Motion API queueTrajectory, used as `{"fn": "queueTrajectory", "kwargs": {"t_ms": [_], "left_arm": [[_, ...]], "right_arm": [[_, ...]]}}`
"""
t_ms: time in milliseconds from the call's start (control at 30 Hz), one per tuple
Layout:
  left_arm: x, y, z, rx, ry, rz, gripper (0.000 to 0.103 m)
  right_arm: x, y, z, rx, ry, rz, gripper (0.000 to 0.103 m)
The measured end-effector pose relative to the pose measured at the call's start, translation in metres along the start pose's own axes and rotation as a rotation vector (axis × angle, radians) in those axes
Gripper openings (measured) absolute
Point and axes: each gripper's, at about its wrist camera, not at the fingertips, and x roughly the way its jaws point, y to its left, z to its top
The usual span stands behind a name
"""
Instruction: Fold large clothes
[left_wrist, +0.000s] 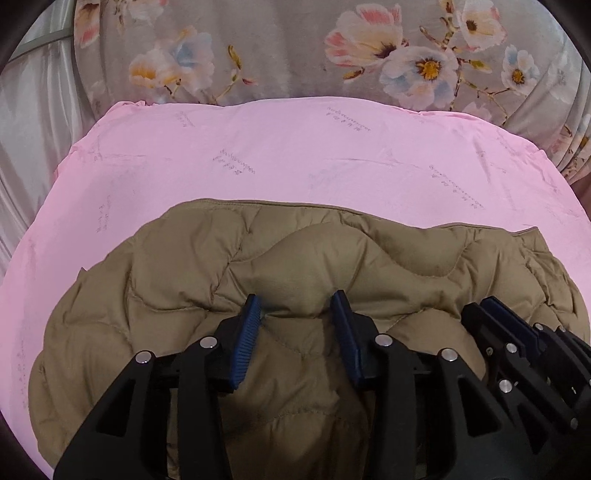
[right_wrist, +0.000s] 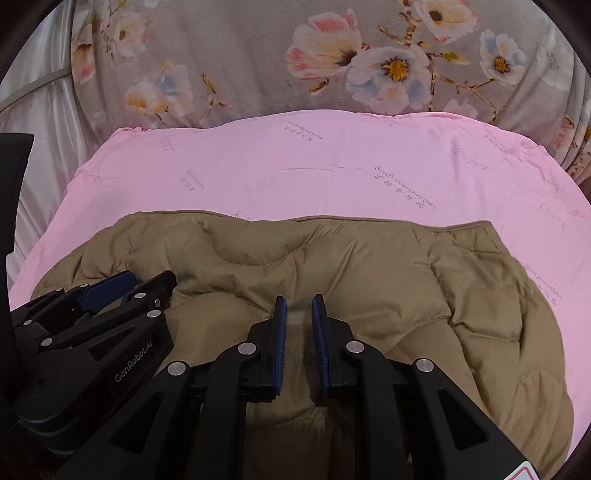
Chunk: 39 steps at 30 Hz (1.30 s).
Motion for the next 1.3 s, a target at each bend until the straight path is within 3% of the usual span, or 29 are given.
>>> {"fn": "queueTrajectory", "kwargs": {"t_ms": [700, 867, 1067, 1300], "left_arm": [[0.018, -0.009, -0.006, 0.004, -0.036, 0.04, 0.041], [-0.003, 0.005, -0.006, -0.034, -0.003, -0.024, 0.042], [-0.063, 0.019, -0.044, -0.018, -0.046, -0.048, 0.05], [-0.054, 0.013, -0.072, 0.029, -0.08, 0.008, 0.056]], "right_arm": [[0.02, -0.006, -0.008, 0.03, -0.007, 0.021, 0.015], [-0.018, -0.004, -0.012, 0.018, -0.038, 0.039, 0.016], [-0.06, 0.014, -0.048, -0.059, -0.042, 0.052, 0.017], [-0.044, 0.016, -0.074, -0.087, -0.066, 0.028, 0.019]]}}
